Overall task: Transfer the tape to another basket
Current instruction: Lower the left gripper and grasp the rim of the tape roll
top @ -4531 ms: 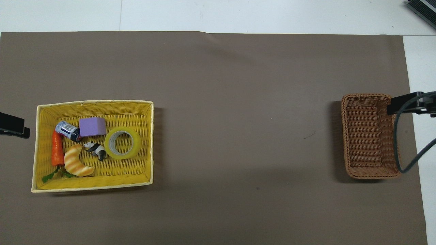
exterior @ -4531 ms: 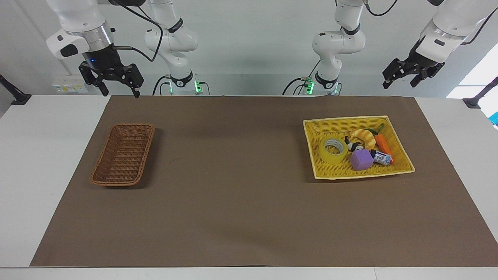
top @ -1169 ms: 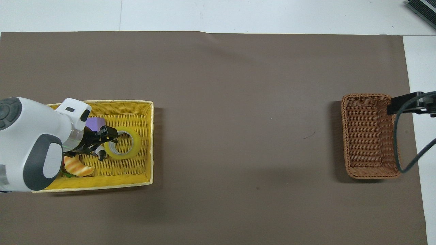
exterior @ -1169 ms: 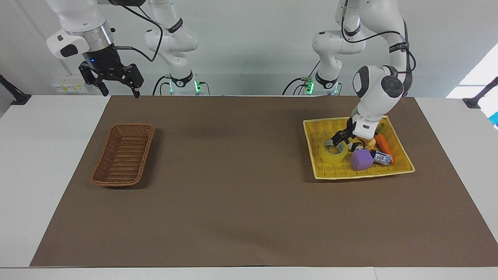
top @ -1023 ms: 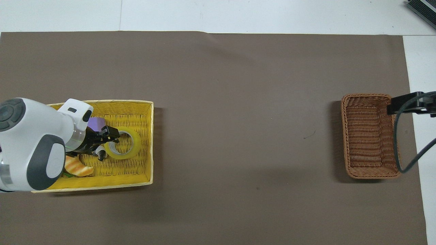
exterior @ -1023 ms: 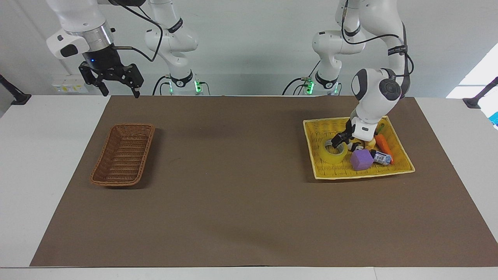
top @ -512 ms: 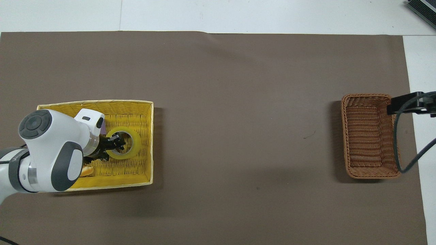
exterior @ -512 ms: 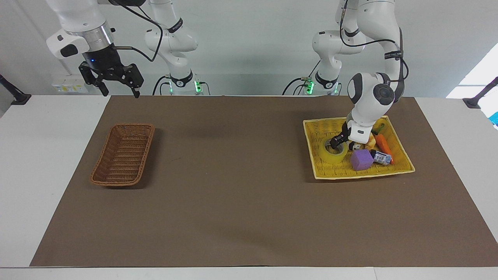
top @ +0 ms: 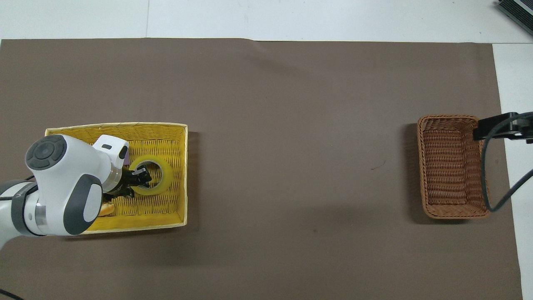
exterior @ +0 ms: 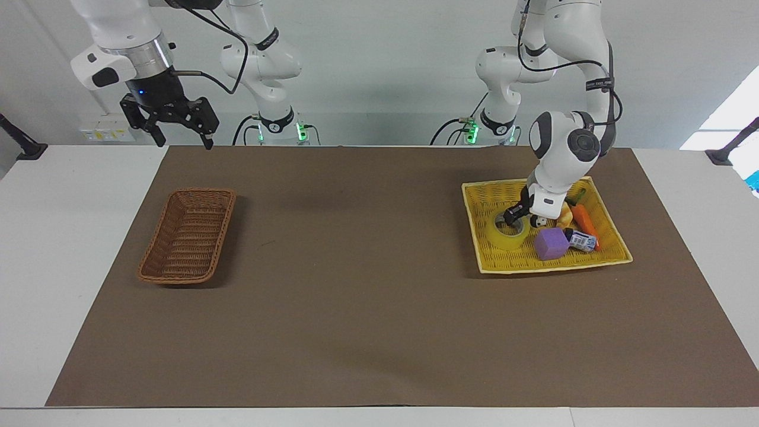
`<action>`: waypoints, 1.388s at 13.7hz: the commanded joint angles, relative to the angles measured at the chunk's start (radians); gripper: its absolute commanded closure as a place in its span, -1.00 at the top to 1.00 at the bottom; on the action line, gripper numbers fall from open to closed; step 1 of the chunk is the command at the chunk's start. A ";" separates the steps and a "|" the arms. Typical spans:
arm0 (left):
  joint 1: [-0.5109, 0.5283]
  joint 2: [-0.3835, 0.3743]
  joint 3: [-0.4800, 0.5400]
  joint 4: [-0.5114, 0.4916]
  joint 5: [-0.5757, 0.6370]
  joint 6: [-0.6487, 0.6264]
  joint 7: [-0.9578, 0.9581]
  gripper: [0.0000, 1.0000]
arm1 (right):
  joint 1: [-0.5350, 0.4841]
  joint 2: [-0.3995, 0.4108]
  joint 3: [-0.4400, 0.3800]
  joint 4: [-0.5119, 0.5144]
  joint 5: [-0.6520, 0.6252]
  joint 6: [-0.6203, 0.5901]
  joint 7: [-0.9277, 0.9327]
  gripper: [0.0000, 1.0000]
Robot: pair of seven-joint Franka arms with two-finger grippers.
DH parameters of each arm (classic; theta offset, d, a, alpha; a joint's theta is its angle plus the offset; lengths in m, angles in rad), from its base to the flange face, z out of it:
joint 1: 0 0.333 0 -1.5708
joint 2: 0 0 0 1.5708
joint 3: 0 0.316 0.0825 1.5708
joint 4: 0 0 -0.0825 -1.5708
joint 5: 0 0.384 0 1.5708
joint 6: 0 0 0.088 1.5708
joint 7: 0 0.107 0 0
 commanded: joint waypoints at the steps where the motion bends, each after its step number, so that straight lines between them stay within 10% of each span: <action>1: -0.023 -0.013 0.017 -0.016 0.050 -0.023 -0.007 -0.01 | -0.012 -0.019 0.003 -0.025 0.022 0.015 -0.024 1.00; 4: -0.023 -0.013 0.015 -0.014 0.050 -0.025 -0.007 -1.00 | -0.012 -0.019 0.003 -0.025 0.022 0.015 -0.024 1.00; 19: -0.028 0.108 0.015 0.436 0.051 -0.402 0.047 -1.00 | -0.002 -0.018 0.006 -0.051 0.139 0.106 -0.003 1.00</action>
